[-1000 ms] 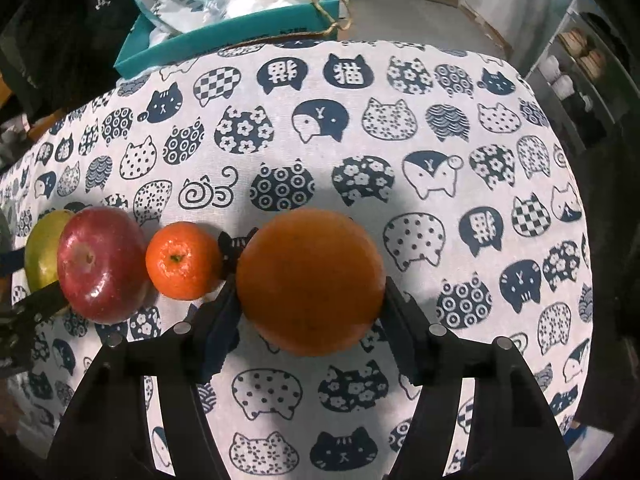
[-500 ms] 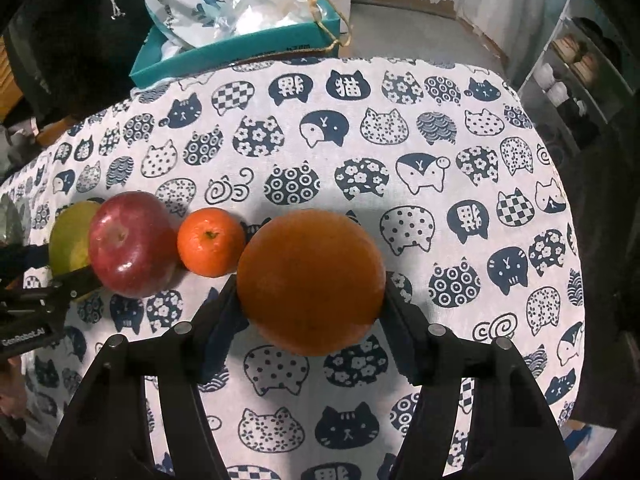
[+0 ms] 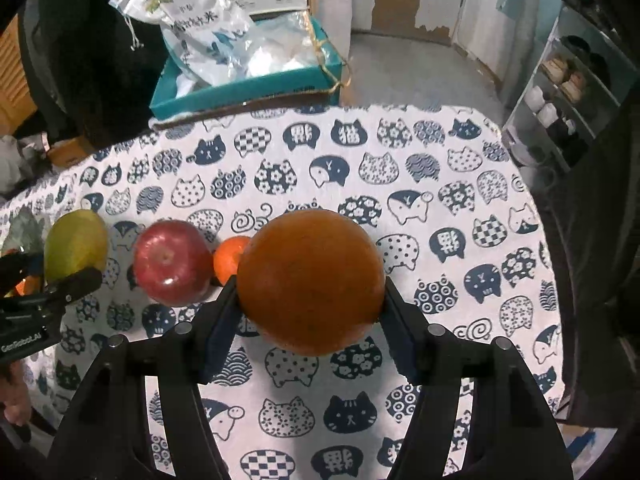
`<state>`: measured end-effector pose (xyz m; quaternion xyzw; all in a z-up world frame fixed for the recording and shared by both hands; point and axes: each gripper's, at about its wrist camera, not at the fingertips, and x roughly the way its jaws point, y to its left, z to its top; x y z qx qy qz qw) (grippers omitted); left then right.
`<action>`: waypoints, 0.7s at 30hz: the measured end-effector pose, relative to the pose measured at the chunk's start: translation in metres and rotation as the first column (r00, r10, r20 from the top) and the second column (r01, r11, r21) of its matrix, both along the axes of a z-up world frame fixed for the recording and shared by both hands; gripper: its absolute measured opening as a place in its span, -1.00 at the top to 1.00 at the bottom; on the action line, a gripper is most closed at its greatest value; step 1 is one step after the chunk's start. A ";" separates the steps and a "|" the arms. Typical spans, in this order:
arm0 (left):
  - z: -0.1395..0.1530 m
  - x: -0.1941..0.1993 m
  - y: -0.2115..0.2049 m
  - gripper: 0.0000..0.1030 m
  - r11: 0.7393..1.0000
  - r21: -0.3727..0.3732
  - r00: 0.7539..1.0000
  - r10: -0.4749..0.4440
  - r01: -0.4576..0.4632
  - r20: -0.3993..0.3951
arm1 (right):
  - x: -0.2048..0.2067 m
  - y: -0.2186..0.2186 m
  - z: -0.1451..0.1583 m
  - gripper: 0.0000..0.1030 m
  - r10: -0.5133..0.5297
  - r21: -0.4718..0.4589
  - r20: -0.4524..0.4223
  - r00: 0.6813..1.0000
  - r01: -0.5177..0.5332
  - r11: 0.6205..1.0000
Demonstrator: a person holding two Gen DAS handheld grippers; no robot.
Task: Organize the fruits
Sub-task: 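Lift the mango and large orange and carry them toward the green bowl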
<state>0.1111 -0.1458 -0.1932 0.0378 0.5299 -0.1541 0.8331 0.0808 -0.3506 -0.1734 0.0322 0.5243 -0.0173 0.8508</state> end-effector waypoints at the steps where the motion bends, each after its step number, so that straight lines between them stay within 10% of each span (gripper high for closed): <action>1: 0.004 -0.002 0.001 -0.30 1.000 0.002 1.000 0.001 -0.001 0.011 | -0.001 0.000 0.004 -0.28 0.000 0.000 0.007 1.000 0.000 1.000; 21: 0.099 -0.040 0.038 -0.30 0.996 -0.084 0.982 0.043 -0.028 0.186 | -0.021 0.020 0.086 -0.28 0.052 -0.018 0.170 0.984 -0.049 0.999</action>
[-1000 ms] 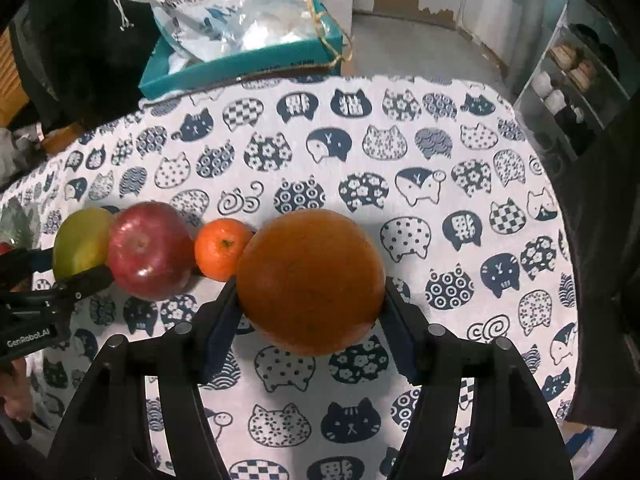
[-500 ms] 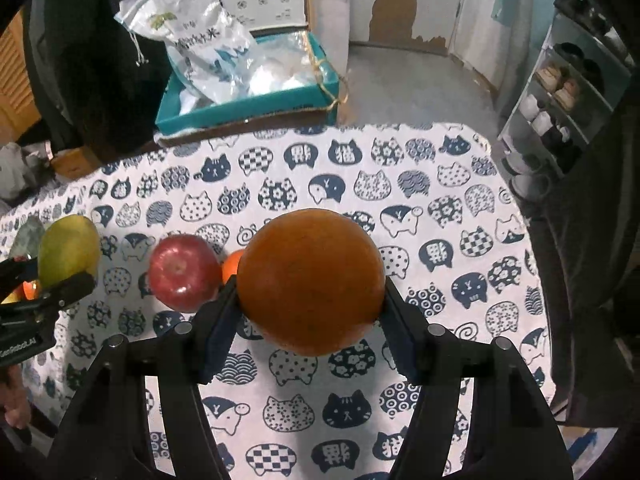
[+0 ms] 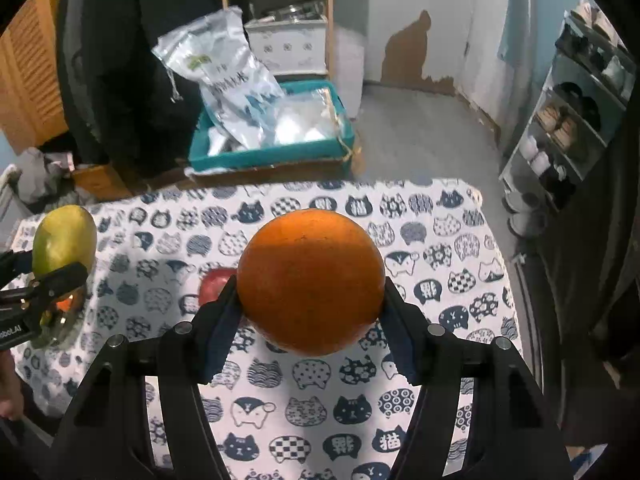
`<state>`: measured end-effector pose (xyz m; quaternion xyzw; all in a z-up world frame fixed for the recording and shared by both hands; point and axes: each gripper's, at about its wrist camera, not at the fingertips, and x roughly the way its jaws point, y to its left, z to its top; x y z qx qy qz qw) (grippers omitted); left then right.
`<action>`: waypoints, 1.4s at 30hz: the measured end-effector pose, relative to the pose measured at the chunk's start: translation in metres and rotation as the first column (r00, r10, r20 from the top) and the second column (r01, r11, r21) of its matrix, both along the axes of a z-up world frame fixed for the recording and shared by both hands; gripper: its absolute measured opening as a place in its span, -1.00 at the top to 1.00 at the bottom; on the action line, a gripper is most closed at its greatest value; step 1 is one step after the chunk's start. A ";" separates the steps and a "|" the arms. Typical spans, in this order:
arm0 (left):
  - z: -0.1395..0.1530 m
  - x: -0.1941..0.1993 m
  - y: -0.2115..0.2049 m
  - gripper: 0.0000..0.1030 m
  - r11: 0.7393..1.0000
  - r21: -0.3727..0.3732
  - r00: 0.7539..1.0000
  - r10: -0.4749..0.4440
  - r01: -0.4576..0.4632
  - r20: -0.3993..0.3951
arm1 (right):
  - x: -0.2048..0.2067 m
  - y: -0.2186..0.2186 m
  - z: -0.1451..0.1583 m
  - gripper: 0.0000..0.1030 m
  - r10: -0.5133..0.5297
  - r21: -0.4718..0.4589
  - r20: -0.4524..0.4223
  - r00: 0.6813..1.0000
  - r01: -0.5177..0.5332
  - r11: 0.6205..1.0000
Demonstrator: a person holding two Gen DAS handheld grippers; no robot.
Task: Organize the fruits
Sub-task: 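Lift the mango and large orange and carry them toward the green bowl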
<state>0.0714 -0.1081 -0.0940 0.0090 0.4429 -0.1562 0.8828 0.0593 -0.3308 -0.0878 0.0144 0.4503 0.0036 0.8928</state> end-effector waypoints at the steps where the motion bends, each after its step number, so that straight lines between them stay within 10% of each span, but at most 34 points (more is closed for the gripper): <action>1: 0.004 -0.001 0.002 -0.30 1.000 -0.007 1.000 0.000 0.001 0.005 | -0.001 0.001 0.004 -0.28 0.004 0.001 0.008 1.000 -0.004 1.000; 25: 0.083 -0.048 0.037 -0.30 1.000 -0.019 0.985 0.003 0.000 0.170 | -0.040 0.031 0.080 -0.28 0.085 0.020 0.172 0.981 -0.090 0.996; 42: 0.088 -0.065 0.083 -0.30 0.998 -0.023 0.979 0.067 -0.064 0.190 | -0.045 0.072 0.099 -0.28 0.162 0.029 0.211 0.964 -0.172 0.985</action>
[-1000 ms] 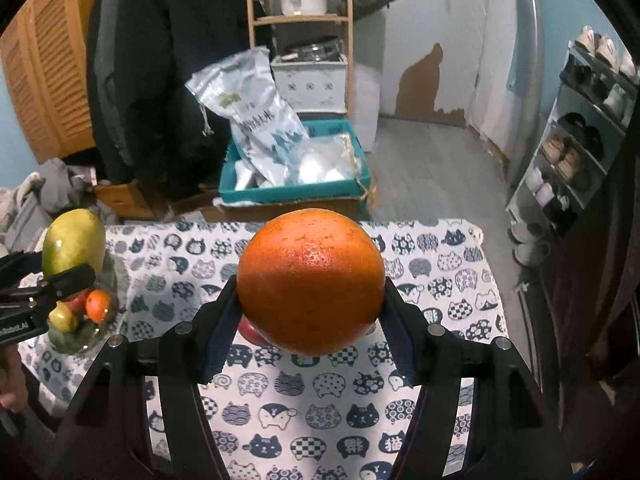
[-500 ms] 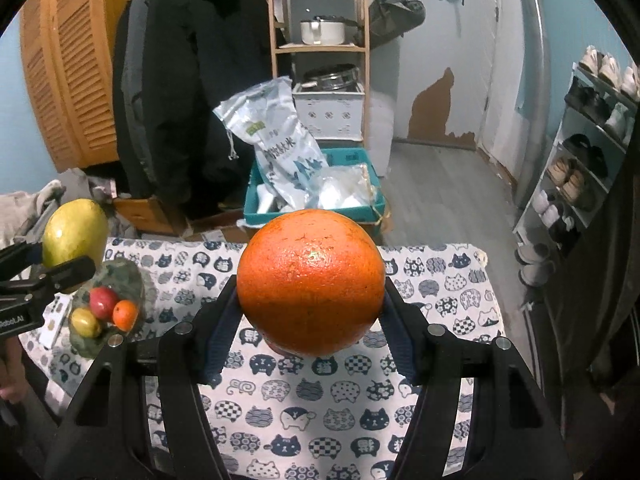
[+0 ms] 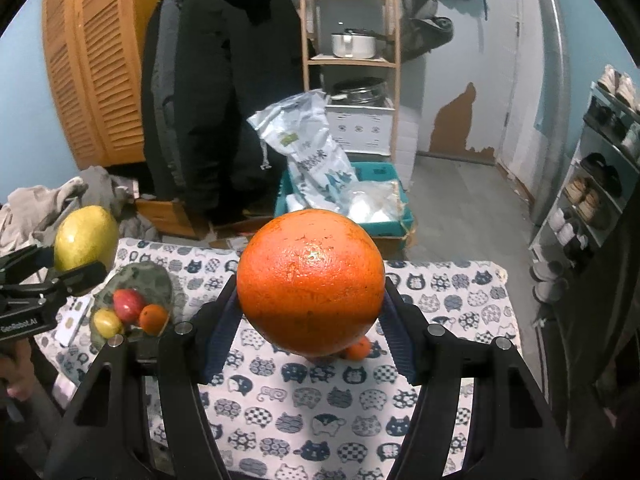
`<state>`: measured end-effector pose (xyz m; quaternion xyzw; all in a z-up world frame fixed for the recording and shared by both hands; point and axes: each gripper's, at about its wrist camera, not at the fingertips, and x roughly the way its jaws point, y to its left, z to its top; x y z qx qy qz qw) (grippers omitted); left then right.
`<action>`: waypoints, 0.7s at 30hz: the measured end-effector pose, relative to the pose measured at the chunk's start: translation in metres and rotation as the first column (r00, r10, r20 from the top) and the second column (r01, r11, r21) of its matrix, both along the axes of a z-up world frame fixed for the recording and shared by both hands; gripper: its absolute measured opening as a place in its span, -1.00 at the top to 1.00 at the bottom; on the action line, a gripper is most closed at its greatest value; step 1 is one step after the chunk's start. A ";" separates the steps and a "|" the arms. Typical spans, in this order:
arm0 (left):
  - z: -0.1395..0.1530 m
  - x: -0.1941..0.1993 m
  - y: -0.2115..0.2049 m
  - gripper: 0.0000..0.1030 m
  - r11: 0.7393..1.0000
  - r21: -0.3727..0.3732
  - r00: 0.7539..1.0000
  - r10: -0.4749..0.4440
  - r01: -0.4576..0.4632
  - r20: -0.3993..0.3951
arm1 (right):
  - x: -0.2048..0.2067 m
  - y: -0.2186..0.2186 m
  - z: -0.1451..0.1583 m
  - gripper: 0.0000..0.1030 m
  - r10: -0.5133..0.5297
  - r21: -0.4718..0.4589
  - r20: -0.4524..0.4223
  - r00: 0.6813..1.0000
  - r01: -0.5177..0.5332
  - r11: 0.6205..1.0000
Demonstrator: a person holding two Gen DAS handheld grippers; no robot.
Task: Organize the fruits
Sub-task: 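Lift the mango and large orange and carry them toward the green bowl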
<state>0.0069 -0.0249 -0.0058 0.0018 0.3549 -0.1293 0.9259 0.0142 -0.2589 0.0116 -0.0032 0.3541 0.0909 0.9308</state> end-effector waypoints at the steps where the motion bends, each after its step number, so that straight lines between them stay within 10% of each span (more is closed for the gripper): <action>1: -0.001 0.000 0.005 -0.30 1.000 -0.001 1.000 0.010 -0.010 -0.002 | 0.001 0.005 0.000 -0.28 0.009 0.000 0.000 1.000 -0.009 1.000; 21: -0.020 -0.010 0.083 -0.30 0.988 0.009 0.988 0.156 -0.155 -0.021 | 0.026 0.099 -0.004 -0.28 0.161 0.004 -0.028 0.987 -0.161 0.987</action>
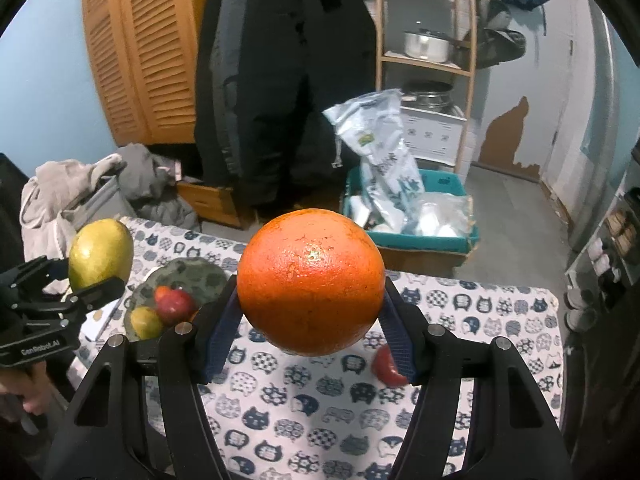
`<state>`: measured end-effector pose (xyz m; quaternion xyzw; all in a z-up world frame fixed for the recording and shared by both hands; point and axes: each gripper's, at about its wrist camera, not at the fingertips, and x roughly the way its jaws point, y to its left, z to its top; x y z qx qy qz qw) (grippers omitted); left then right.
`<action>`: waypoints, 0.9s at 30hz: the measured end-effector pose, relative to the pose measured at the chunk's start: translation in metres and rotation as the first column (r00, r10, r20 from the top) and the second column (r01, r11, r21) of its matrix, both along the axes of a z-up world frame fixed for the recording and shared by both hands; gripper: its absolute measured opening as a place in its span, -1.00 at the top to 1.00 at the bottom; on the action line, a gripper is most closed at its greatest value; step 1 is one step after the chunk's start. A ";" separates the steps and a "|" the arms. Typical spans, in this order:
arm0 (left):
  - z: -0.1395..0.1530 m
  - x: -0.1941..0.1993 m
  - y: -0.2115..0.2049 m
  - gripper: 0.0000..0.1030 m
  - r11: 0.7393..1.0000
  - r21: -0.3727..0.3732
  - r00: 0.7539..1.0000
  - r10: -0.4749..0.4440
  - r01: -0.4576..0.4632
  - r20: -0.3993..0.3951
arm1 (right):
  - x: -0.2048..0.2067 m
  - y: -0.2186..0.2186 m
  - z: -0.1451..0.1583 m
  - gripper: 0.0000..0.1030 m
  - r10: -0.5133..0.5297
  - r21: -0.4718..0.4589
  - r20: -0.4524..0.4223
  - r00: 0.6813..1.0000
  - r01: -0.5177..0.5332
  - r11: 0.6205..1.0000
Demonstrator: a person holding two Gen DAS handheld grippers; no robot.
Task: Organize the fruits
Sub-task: 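Lift the mango and large orange and carry them toward the green bowl, then lower the mango into the bowl and open the left gripper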
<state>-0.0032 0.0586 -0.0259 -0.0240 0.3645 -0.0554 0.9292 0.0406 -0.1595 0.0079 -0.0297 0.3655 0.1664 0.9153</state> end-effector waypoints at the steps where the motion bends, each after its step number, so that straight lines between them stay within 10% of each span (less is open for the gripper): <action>1: -0.002 0.000 0.003 -0.30 1.000 0.001 1.000 0.005 -0.005 -0.003 | 0.002 0.004 0.000 -0.28 0.006 0.003 -0.003 1.000 -0.006 1.000; 27: -0.119 0.016 0.080 -0.30 0.993 0.019 0.950 0.114 -0.113 -0.291 | 0.034 0.139 -0.087 -0.28 0.203 0.036 -0.217 0.955 -0.200 0.979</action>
